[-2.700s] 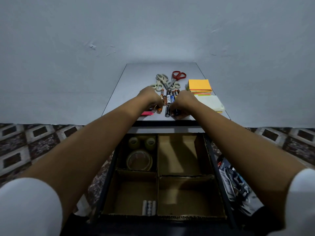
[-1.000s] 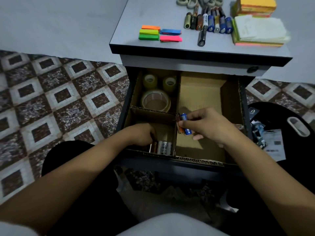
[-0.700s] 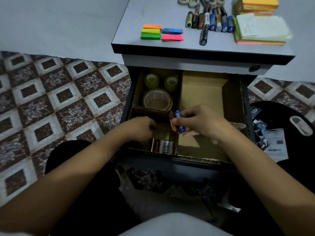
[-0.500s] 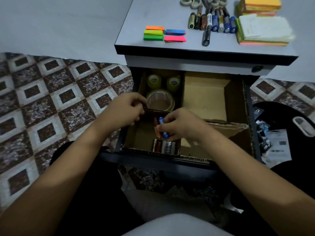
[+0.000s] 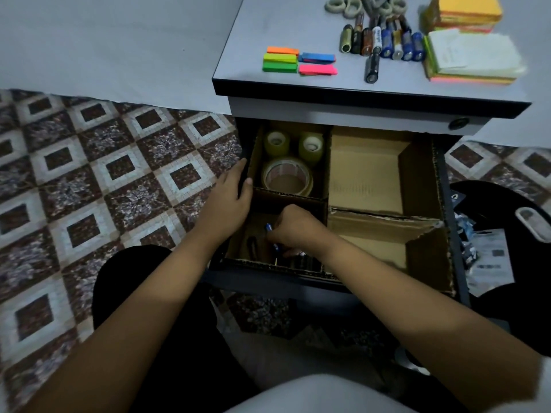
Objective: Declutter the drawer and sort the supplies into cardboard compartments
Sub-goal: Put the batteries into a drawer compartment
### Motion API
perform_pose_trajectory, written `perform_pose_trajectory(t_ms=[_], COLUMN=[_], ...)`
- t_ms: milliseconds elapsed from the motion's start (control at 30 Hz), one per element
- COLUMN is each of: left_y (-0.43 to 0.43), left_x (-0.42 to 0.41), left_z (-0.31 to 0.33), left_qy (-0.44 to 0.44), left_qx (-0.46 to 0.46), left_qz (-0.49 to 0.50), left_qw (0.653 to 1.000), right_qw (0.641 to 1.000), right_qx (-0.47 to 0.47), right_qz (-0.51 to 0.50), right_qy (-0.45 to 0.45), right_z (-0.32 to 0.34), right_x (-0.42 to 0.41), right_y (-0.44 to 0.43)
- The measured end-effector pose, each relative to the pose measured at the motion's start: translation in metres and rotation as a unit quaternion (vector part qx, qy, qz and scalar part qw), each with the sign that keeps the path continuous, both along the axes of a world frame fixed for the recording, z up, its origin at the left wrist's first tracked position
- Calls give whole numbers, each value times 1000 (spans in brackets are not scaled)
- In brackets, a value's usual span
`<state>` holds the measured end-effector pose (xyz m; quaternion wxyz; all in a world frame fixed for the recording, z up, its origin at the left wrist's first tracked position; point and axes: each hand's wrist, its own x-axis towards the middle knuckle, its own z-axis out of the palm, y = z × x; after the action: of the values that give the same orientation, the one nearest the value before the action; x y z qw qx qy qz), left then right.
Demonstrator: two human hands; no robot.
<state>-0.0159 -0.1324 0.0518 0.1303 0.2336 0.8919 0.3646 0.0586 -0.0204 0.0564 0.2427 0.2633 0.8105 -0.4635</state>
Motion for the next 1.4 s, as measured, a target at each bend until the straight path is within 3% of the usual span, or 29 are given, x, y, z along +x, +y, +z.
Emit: perform_pose_trajectory(t_ms=[400, 700, 833, 967, 1133, 1267, 1400], left_y=[1, 0, 0, 0, 0, 0, 0], left_x=[1, -2, -2, -2, -2, -2, -2], left_z=[-3, -7, -7, -7, -8, -8, -7], left_qy=[5, 13, 17, 18, 15, 18, 20], left_qx=[15, 20, 19, 22, 28, 31, 32], left_qz=[21, 14, 17, 19, 16, 22, 23], left_qw=[1000, 1000, 1000, 999, 999, 999, 999], right_qw=[984, 953, 947, 920, 904, 920, 894], right_qx=[109, 166, 147, 92, 135, 107, 122], right_qz=[126, 246, 268, 362, 389, 355, 419], right_qy=[66, 60, 94, 119, 112, 130, 101], right_z=[-14, -17, -20, -13, -15, -15, -17], right_x=[-3, -4, -5, -4, -11, -14, -11], right_y=[0, 5, 4, 0, 8, 13, 4])
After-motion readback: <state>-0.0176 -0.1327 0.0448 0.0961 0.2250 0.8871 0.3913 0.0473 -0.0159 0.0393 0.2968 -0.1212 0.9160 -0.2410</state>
